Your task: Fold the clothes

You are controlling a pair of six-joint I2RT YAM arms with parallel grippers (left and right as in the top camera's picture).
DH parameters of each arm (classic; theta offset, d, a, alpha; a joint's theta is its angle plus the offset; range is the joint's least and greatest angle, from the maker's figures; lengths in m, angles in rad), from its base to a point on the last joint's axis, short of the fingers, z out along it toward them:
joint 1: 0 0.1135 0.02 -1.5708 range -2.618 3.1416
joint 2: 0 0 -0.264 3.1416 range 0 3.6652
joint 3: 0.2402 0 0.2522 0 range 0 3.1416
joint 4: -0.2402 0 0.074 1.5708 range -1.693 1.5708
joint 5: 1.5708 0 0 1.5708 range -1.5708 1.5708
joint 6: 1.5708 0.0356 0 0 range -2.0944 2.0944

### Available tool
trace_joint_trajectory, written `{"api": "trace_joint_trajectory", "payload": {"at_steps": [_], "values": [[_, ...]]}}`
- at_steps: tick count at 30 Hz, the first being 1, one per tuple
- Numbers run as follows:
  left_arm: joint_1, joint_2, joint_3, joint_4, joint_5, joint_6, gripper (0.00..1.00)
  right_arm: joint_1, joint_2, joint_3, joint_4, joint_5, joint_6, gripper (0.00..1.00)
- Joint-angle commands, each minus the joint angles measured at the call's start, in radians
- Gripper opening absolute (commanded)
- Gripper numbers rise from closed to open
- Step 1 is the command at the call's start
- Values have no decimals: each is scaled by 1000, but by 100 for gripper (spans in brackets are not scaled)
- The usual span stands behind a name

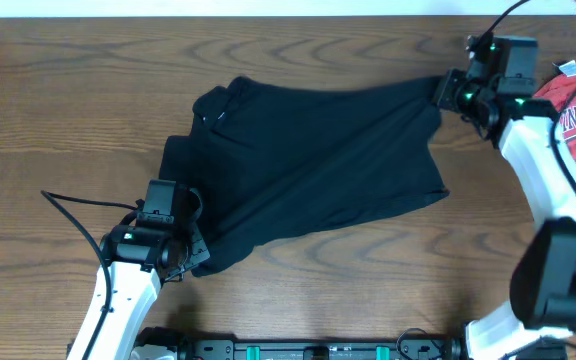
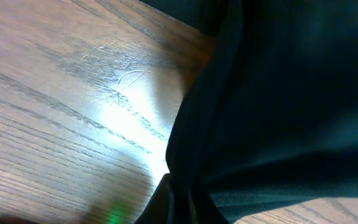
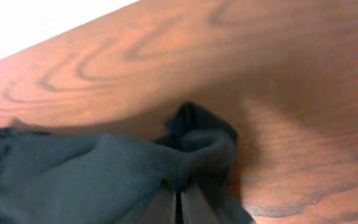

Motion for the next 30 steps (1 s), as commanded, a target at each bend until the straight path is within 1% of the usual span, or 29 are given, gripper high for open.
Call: {"api": "trace_joint_trajectory", "payload": {"at_steps": [1, 2, 3, 4, 5, 6, 7, 8, 9, 10, 11, 13, 15, 18, 20, 23, 27, 30], "values": [[4, 4, -7, -5, -8, 5, 6, 29, 83, 18, -3, 17, -17, 24], [4, 4, -7, -5, -8, 2, 6, 33, 105, 18, -4, 16, -18, 50], [4, 4, -7, -5, -8, 2, 6, 36, 117, 18, -8, 16, -18, 67], [4, 4, -7, -6, -8, 2, 6, 39, 131, 18, -19, 15, -21, 69], [4, 4, -7, -6, -8, 2, 6, 40, 137, 18, -38, 6, -21, 59], [4, 4, -7, -6, -8, 2, 6, 40, 138, 18, -64, -6, -31, 44], [4, 4, -7, -6, -8, 2, 6, 40, 136, 18, -87, -6, -32, 40], [4, 4, -7, -5, -8, 2, 6, 40, 130, 19, -109, -6, -32, 43], [4, 4, -7, -5, -8, 2, 6, 40, 122, 19, -139, -5, -32, 59], [4, 4, -7, -4, -8, 2, 6, 38, 111, 19, -165, -3, -39, 67], [4, 4, -7, -2, -8, 2, 6, 35, 95, 19, -195, 5, -39, 67], [4, 4, -7, -1, -8, 2, 6, 33, 43, 18, -266, 55, -61, 65], [4, 4, -7, -1, -8, 3, 6, 38, -24, 14, -350, 133, -65, 66], [4, 4, -7, 7, -8, 3, 6, 58, -126, -21, -414, 193, -87, 70], [4, 4, -7, 17, -8, 3, 6, 71, -183, -74, -418, 193, -75, 72], [4, 4, -7, 28, -8, 3, 6, 72, -237, -180, -412, 170, -18, 72], [4, 4, -7, 34, -8, 3, 6, 71, -238, -330, -341, 63, -3, 71], [4, 4, -7, 34, -8, 3, 6, 71, -238, -425, -265, 38, 22, 70]]}}
